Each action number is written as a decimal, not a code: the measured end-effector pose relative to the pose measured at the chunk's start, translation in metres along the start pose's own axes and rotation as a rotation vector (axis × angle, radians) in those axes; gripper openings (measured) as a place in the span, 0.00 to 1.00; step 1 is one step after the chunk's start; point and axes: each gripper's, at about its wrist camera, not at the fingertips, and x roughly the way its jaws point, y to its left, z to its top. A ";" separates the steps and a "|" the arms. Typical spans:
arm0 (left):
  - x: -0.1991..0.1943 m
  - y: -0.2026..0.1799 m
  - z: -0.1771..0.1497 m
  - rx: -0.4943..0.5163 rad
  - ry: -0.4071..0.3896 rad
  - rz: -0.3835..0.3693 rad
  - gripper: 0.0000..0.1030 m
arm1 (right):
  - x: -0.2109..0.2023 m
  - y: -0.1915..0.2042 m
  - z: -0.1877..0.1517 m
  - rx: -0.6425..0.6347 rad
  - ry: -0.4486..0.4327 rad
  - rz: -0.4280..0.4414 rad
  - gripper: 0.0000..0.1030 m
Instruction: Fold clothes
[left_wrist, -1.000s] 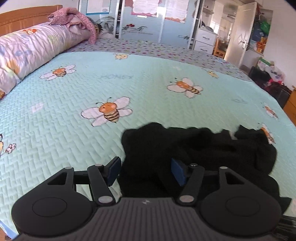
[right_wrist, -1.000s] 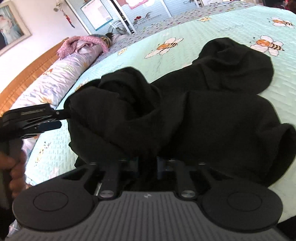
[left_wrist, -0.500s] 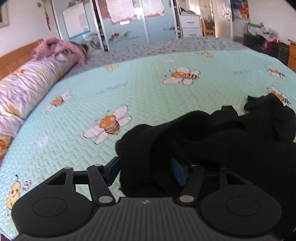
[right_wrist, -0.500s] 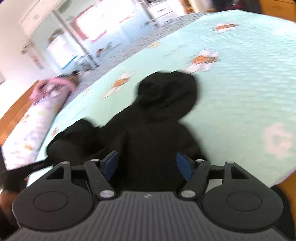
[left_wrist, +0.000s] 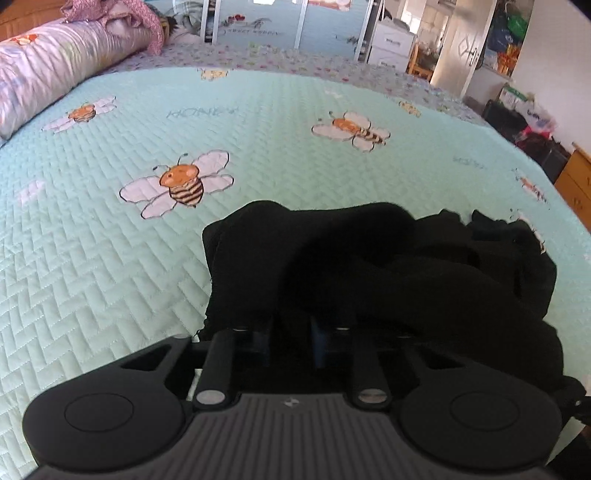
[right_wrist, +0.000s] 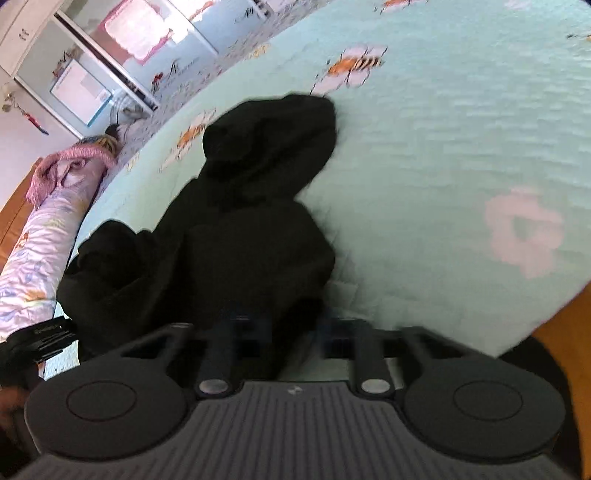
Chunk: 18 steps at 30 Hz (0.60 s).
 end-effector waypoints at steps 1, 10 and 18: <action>-0.004 -0.001 0.000 0.000 -0.014 -0.007 0.09 | -0.002 0.001 0.001 0.003 -0.007 0.006 0.13; -0.045 0.007 0.006 -0.043 -0.101 -0.084 0.07 | -0.085 -0.007 0.054 -0.032 -0.335 -0.017 0.09; -0.046 -0.018 -0.012 -0.008 -0.052 -0.126 0.10 | -0.101 -0.036 0.064 0.034 -0.373 -0.152 0.10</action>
